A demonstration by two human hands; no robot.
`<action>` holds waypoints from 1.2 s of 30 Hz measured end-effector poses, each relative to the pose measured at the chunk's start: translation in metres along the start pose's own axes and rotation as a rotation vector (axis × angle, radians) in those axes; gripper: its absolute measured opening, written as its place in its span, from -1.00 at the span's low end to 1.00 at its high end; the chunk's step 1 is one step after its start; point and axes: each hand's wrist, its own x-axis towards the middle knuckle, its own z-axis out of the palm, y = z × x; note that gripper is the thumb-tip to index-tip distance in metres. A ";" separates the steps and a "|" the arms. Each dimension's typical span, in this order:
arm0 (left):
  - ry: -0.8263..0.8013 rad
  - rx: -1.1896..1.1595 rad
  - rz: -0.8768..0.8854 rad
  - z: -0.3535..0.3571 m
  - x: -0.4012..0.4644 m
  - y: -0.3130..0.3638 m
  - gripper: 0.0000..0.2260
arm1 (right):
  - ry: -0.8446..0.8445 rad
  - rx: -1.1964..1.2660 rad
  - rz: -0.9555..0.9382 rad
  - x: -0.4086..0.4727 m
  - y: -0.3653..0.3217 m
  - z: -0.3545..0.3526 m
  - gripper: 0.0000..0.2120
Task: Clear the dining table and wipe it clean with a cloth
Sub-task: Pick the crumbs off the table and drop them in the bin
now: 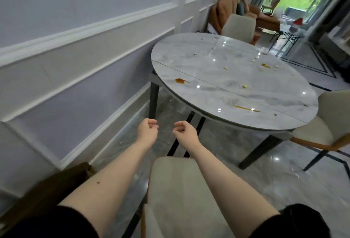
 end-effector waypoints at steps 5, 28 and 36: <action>-0.064 -0.033 -0.003 -0.003 0.022 0.004 -0.86 | 0.035 0.003 0.004 0.018 -0.014 0.012 -0.78; -0.186 -0.006 0.014 -0.110 0.207 0.021 -0.85 | 0.151 0.050 0.087 0.155 -0.110 0.133 -0.76; -0.215 -0.072 0.057 -0.113 0.258 0.070 -0.82 | 0.207 -0.008 0.090 0.193 -0.150 0.125 -0.77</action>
